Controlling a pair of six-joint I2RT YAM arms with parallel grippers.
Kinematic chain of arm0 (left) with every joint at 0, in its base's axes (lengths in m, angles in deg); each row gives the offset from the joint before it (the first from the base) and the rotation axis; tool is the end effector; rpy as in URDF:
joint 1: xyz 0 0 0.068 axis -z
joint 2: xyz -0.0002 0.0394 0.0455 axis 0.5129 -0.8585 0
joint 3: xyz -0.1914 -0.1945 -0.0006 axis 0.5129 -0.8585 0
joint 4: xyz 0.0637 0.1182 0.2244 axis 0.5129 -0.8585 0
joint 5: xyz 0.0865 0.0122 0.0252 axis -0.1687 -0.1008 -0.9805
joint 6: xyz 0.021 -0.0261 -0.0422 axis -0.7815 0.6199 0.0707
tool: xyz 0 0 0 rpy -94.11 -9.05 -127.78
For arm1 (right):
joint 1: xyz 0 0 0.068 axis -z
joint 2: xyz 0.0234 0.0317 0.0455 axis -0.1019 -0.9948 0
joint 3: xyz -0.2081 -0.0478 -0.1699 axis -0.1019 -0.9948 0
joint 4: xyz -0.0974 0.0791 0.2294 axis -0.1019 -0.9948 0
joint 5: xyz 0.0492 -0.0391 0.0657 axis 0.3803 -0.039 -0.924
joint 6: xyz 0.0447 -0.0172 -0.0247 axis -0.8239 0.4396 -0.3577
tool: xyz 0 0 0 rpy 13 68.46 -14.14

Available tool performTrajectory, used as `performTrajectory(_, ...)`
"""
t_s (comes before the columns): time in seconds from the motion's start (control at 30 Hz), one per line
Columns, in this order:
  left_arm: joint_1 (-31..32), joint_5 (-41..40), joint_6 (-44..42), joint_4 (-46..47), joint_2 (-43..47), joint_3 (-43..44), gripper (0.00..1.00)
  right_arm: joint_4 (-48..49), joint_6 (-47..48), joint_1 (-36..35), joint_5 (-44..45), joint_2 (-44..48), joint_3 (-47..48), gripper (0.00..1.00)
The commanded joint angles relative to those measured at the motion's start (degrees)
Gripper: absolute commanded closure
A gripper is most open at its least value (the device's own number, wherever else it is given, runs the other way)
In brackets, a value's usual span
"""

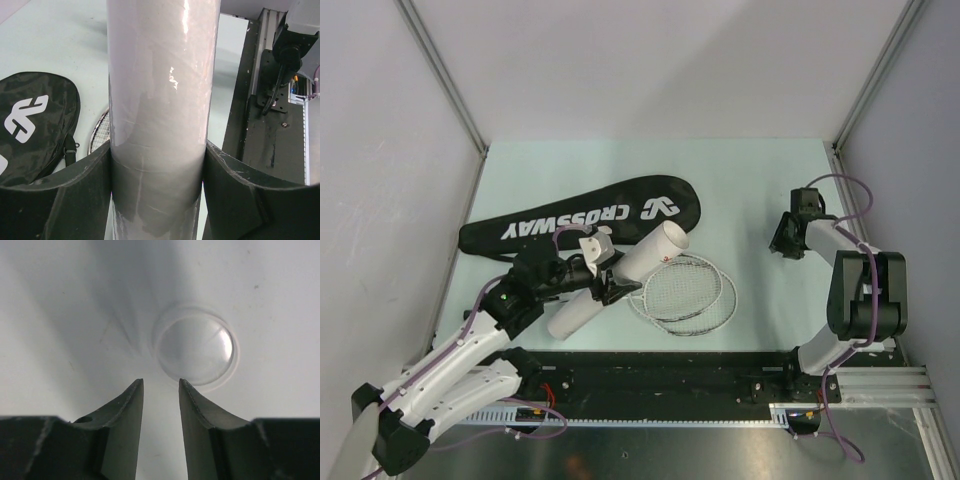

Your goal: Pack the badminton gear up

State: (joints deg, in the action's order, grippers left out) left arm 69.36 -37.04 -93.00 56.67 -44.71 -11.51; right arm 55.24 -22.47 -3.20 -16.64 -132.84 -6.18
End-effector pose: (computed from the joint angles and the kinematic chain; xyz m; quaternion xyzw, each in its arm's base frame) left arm 0.1331 -0.1298 0.3082 0.4345 0.6257 -0.3813 0.5238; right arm 0.3147 -0.0170 0.1768 0.1923 0.9489 0.0018 0.2501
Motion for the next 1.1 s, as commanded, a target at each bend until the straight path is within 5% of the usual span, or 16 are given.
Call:
performTrajectory(0.0, 0.3, 1.5, -0.7, 2.7, 0.8, 0.9, 1.0, 2.8, 2.1, -2.2, 2.4, 0.9, 3.3, 0.61)
performTrajectory(0.17, 0.3, 1.8, -0.5, 2.7, 0.5, 0.8, 1.0, 3.1, 2.0, -1.0, 0.9, -2.1, 5.2, 0.64)
performTrajectory(0.23, 0.3, 1.7, -0.4, 2.8, 0.4, 0.8, 0.99, 2.5, 2.2, -0.5, 1.7, -4.5, 6.6, 0.73)
performTrajectory(0.57, 0.3, 2.2, -0.1, 2.9, -0.3, 0.7, 1.0, 1.1, 2.4, -0.7, 2.1, -8.4, 7.3, 0.75)
performTrajectory(0.77, 0.4, 2.5, 1.4, 3.4, -1.3, 1.4, 1.0, 1.2, 2.4, -1.6, 2.7, -8.7, 7.2, 1.0)
performTrajectory(0.9, 0.4, 3.6, 1.5, 3.4, -2.1, 2.2, 0.99, -1.0, 2.3, -4.9, 1.5, -2.5, 7.4, 1.0)
performTrajectory(1.07, 0.4, 5.7, -0.8, 3.4, -3.2, 1.3, 1.0, -0.8, 1.7, -10.8, -22.5, 17.4, 7.4, 1.0)
